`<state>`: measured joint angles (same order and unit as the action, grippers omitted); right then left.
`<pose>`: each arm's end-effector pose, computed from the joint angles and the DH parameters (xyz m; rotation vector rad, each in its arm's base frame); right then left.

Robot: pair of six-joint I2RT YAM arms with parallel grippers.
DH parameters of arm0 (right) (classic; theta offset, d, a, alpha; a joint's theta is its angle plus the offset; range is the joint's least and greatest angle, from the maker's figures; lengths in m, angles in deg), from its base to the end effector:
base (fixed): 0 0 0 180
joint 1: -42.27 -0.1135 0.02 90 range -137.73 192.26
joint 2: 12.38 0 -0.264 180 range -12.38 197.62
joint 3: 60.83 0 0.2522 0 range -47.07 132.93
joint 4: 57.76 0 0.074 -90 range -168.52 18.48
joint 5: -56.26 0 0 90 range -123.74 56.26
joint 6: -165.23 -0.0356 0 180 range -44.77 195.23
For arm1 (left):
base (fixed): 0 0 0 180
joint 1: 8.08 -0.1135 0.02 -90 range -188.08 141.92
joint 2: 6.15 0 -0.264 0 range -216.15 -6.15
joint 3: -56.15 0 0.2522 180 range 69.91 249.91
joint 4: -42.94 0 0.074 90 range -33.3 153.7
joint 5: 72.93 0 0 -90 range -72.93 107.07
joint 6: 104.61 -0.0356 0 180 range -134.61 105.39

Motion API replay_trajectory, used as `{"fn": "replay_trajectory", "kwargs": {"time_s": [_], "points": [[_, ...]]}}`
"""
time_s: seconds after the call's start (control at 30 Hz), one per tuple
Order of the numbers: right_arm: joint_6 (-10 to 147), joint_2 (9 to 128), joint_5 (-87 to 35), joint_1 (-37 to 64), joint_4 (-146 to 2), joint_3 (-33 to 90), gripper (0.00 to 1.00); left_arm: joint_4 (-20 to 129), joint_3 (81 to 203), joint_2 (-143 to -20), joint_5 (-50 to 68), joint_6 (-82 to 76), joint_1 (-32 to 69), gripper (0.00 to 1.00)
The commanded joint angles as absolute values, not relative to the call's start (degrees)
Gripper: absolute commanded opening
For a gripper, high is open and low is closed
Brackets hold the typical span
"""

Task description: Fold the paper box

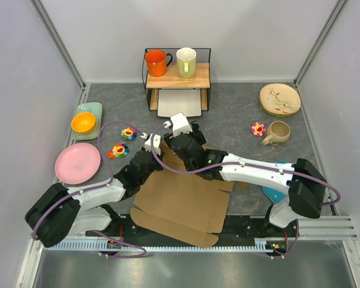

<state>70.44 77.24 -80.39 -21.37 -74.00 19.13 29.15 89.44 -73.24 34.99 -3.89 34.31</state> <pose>0.1810 0.3070 0.2922 -0.4638 1.8171 -0.0082 0.1759 -0.1457 0.1795 0.3174 1.8894 -0.3274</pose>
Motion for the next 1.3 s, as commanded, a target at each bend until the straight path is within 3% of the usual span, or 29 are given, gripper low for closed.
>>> {"fn": "replay_trajectory", "kwargs": {"time_s": [0.0, 0.33, 0.37, 0.43, 0.6, 0.67, 0.7, 0.73, 0.77, 1.27], "points": [[69.08, 77.44, -76.2, -21.63, -76.53, 17.88, 0.81, 24.62, 90.12, -76.99, 34.65, -3.98, 34.19, 0.02], [67.85, 77.97, -74.44, -21.63, -77.49, 18.15, 0.8, 23.9, 92.22, -83.57, 34.65, -1.87, 34.11, 0.04], [67.76, 77.88, -74.35, -21.63, -77.41, 17.97, 0.8, 24.35, 92.75, -84.45, 34.74, -1.17, 34.19, 0.19], [67.76, 77.97, -74.26, -21.63, -77.58, 17.71, 0.8, 24.44, 93.46, -85.6, 35.26, -0.11, 34.19, 0.37], [68.11, 77.62, -74.96, -21.63, -77.85, 17.18, 0.8, 24.18, 94.16, -84.55, 36.5, 2.53, 34.19, 0.45], [68.29, 77.61, -75.05, -21.63, -77.76, 16.92, 0.8, 23.92, 94.43, -84.03, 36.41, 1.4, 34.19, 0.39], [68.2, 77.53, -75.05, -21.63, -77.76, 16.83, 0.8, 23.65, 94.6, -84.02, 36.24, 0.78, 34.19, 0.31], [68.2, 77.53, -74.87, -21.63, -77.76, 16.92, 0.8, 23.39, 94.69, -84.29, 36.49, 0.51, 34.19, 0.09], [68.12, 77.7, -74.87, -21.63, -77.85, 16.92, 0.8, 23.47, 94.78, -84.64, 36.93, 0.16, 34.19, 0.02], [67.59, 76.21, -75.14, -21.63, -78.11, 17.71, 0.8, 31.99, 94.85, -81.03, 42.91, -0.46, 34.19, 0.02]]}}
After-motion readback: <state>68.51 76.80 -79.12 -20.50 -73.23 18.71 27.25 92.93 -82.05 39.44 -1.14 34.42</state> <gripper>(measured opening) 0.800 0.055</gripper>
